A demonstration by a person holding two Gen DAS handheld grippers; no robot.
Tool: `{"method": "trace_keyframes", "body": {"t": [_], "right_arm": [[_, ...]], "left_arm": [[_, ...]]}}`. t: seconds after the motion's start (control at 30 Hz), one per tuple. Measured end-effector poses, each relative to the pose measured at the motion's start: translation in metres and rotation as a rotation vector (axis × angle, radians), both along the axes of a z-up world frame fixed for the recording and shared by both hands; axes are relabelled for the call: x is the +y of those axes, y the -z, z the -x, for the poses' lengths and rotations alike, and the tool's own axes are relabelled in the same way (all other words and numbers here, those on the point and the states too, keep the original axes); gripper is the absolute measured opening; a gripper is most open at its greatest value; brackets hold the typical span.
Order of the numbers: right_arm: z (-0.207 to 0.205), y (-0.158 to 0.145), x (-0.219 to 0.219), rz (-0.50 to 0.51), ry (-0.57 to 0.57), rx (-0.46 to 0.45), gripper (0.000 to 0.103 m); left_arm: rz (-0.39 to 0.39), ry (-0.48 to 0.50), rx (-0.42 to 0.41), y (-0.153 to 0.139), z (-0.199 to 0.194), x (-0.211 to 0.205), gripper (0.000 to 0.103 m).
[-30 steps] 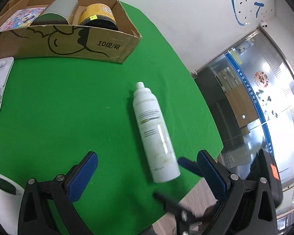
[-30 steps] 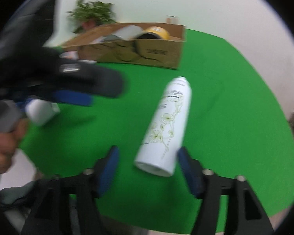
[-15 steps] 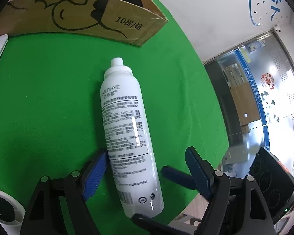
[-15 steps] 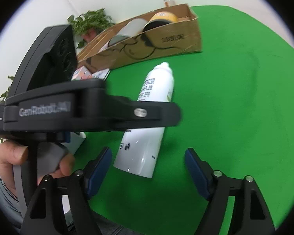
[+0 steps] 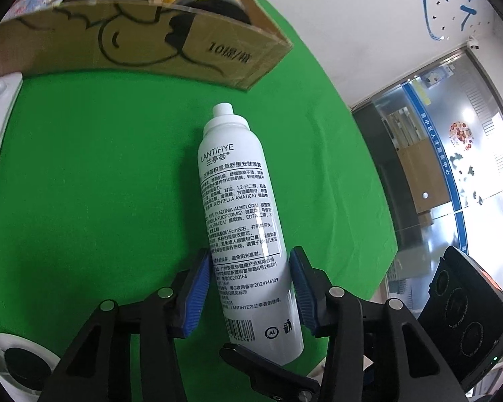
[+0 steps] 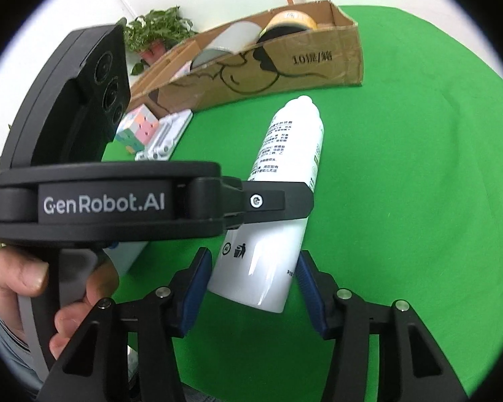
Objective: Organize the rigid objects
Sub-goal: 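Grasp the white spray bottle with the right gripper and lift it, then carry the spray bottle into the box beside the jar and release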
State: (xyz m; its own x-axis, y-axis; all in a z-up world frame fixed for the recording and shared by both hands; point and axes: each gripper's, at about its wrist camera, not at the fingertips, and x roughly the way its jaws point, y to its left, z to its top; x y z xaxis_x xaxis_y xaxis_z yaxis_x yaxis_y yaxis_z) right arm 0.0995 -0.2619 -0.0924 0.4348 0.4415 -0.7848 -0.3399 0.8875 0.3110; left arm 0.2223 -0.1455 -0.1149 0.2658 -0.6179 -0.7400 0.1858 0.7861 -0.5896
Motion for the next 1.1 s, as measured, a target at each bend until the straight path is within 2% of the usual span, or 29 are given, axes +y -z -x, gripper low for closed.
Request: {"method": "trace_keyframes", "body": {"t": [0.23, 0.5, 0.7, 0.8, 0.9, 1.1], "right_arm": [[-0.015, -0.043, 0.005, 0.017, -0.023, -0.115, 0.051], [-0.062, -0.102, 0.010, 0.063, -0.051, -0.241, 0.051], [-0.119, -0.134, 0.011, 0.093, -0.069, -0.263, 0.051], [-0.156, -0.136, 0.010, 0.127, -0.086, -0.250, 0.051], [-0.192, -0.129, 0.006, 0.121, -0.102, -0.197, 0.051], [-0.226, -0.102, -0.004, 0.101, -0.101, -0.110, 0.051]], "left_arm": [[0.013, -0.012, -0.119, -0.059, -0.011, 0.008, 0.044], [0.005, -0.010, -0.252, -0.143, -0.058, 0.014, 0.044], [0.024, -0.019, -0.233, -0.182, -0.124, 0.023, 0.044], [0.008, -0.019, -0.191, -0.182, -0.170, 0.012, 0.044], [-0.013, -0.027, -0.144, -0.175, -0.212, 0.005, 0.044], [-0.048, -0.027, -0.046, -0.136, -0.262, -0.007, 0.044]]}}
